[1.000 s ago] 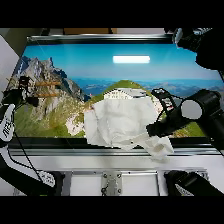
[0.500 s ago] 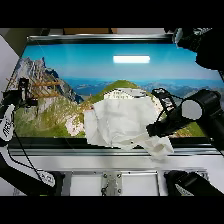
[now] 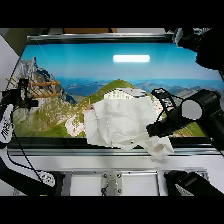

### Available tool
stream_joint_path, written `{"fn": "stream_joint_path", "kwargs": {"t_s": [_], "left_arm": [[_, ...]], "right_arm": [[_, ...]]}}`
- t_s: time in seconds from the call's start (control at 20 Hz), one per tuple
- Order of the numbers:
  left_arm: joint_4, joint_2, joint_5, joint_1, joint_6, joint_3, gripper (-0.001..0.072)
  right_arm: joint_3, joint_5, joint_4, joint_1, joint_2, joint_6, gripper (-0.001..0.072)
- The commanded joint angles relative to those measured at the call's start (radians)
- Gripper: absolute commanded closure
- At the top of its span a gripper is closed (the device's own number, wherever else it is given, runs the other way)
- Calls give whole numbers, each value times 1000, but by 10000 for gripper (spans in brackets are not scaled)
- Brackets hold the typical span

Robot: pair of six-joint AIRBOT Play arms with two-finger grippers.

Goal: Fold the clothes and pants, and hang the long-sleeved shirts on hangers.

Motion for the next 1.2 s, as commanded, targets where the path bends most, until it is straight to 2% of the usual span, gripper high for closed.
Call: {"fn": "stream_joint_path", "kwargs": {"t_s": [0.0,0.25,0.55,0.6,0.65,0.8,0.9,0.95,1.0,1.15], "left_arm": [[19,101,-13,-12,2,4,688],[19,243,-80,-84,2,4,688],[-2,415,-265,-192,13,4,688],[-53,451,-308,-212,59,4,688],[-127,488,-352,-230,161,3,688],[-473,584,-512,-266,638,2,688],[-738,632,-677,-266,901,2,688],[-826,646,-754,-266,988,2,688],[-862,656,-801,-266,1035,2,688],[-864,680,-788,-266,1040,2,688]], "right_arm": [[0,0,0,0,0,0,680],[0,0,0,0,0,0,679],[0,0,0,0,0,0,680],[0,0,0,0,0,0,680],[0,0,0,0,0,0,680],[0,0,0,0,0,0,679],[0,0,0,0,0,0,680],[0,0,0,0,0,0,680],[0,0,0,0,0,0,679],[0,0,0,0,0,0,679]]}}
